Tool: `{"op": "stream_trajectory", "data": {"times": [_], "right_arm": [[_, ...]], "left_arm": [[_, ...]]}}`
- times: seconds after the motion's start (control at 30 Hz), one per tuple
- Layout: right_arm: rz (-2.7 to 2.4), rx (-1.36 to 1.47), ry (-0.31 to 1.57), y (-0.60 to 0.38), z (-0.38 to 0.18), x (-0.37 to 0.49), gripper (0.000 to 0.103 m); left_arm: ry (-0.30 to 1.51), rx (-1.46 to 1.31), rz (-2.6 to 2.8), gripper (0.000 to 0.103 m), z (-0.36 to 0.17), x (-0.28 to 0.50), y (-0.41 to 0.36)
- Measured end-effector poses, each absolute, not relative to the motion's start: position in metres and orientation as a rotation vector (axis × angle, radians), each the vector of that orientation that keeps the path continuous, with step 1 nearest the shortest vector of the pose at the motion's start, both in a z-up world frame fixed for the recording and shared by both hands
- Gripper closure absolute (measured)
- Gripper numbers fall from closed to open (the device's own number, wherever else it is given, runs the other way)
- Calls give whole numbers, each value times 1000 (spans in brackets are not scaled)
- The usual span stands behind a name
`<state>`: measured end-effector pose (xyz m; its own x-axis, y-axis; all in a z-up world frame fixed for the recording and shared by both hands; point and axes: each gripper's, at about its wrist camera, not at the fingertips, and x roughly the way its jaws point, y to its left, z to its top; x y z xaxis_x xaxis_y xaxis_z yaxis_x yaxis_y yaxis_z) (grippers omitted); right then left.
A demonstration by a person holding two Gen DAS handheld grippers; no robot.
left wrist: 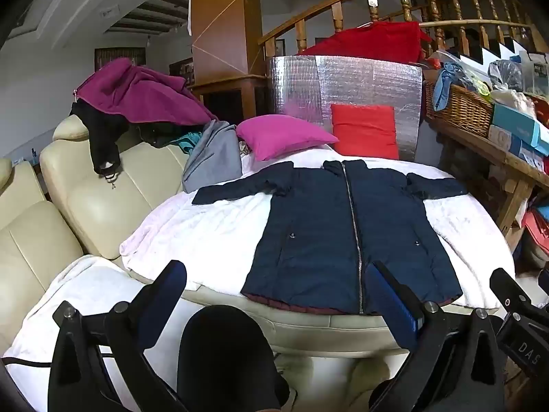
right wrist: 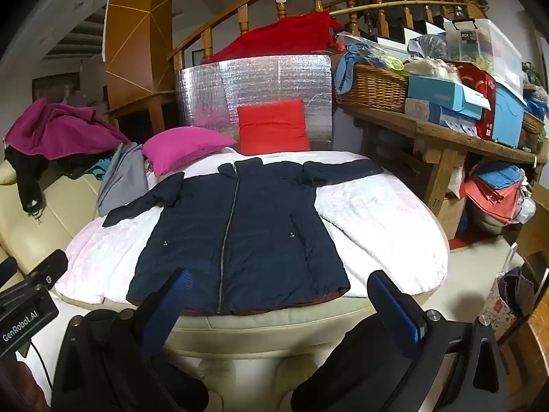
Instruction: Fold large clothes
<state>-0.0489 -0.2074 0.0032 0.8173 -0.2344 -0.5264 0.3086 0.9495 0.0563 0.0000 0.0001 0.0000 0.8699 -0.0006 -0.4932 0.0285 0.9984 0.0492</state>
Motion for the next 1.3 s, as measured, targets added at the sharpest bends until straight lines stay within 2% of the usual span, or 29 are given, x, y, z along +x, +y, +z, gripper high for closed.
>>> {"op": "stream_trajectory", "data": {"times": [1.3], "right_arm": [[-264, 161, 523, -203, 13, -39, 0]], "left_arm": [[498, 91, 8, 0, 6, 2, 7]]}}
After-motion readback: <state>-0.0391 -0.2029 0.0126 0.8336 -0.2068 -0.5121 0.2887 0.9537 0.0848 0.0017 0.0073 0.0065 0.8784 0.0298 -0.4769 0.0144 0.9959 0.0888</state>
